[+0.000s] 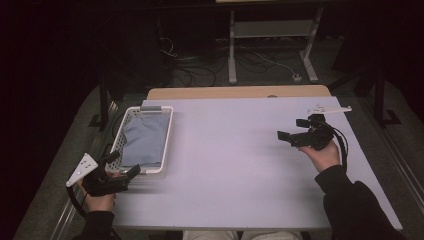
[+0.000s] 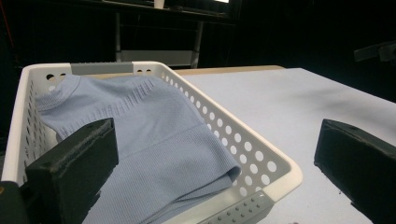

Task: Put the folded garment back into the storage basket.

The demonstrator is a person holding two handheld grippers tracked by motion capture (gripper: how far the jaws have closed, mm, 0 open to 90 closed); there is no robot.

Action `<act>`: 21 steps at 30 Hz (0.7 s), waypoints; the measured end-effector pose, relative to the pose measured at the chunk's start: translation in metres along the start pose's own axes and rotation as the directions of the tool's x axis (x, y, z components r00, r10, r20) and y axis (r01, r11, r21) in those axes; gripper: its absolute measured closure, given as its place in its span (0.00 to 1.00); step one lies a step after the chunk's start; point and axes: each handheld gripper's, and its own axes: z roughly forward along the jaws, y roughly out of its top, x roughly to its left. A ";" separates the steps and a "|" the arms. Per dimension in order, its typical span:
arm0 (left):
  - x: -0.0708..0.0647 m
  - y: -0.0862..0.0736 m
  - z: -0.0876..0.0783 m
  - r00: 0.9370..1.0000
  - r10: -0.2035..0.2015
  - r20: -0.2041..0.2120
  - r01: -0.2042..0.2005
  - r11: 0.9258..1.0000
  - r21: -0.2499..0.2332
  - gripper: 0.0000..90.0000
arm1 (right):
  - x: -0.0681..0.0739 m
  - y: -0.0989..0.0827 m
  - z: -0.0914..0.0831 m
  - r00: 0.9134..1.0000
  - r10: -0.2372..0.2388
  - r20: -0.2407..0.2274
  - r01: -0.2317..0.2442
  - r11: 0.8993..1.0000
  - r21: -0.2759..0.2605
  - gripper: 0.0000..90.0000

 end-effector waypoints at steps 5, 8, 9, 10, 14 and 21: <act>0.000 0.000 0.000 1.000 0.001 0.001 -0.001 1.000 0.002 0.00 | -0.004 -0.009 -0.009 1.000 0.008 0.009 -0.008 1.000 -0.010 0.00; 0.000 0.000 0.000 1.000 0.001 -0.001 -0.001 1.000 0.001 0.00 | -0.008 -0.015 -0.014 1.000 0.016 0.013 -0.016 1.000 -0.013 0.00; 0.000 0.000 0.000 1.000 0.001 -0.001 -0.001 1.000 0.002 0.00 | -0.009 -0.016 -0.015 1.000 0.017 0.015 -0.017 1.000 -0.015 0.00; 0.000 0.000 0.000 1.000 0.001 0.000 -0.001 1.000 0.002 0.00 | -0.010 -0.017 -0.017 1.000 0.022 0.016 -0.021 1.000 -0.017 0.00; 0.000 0.000 0.000 1.000 0.002 0.000 -0.002 1.000 0.002 0.00 | -0.013 -0.022 -0.022 0.999 0.027 0.021 -0.026 0.999 -0.020 0.00; -0.001 0.000 0.000 1.000 0.003 0.001 -0.003 1.000 0.004 0.00 | -0.016 -0.034 -0.026 0.999 0.027 0.021 -0.026 1.000 -0.015 0.00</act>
